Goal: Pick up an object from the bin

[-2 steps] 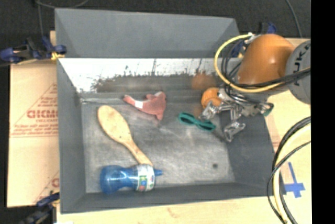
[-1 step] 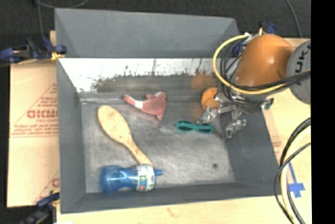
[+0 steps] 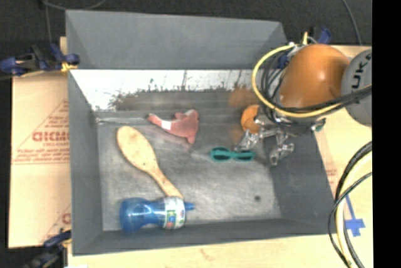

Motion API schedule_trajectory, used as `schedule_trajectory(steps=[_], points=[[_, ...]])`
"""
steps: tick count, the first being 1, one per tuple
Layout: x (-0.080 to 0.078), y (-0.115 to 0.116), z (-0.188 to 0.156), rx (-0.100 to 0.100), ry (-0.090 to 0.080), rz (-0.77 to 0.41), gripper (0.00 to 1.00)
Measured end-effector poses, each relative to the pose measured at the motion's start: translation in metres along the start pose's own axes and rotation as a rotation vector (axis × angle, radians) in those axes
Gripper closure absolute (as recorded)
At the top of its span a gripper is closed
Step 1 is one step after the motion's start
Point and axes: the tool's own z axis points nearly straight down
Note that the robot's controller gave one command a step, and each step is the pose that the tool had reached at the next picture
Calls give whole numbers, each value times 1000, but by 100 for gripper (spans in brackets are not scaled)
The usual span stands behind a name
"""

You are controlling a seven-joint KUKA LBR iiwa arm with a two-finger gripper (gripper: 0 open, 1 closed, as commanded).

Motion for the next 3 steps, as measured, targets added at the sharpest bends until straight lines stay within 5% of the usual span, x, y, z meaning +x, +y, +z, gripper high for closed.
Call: schedule_trajectory(steps=[1, 2, 3], points=[[-40, 28, 5, 8, 16, -283, 100], [-41, 28, 5, 7, 15, -281, 100], [-53, 31, -126, 1, 11, -324, 100]])
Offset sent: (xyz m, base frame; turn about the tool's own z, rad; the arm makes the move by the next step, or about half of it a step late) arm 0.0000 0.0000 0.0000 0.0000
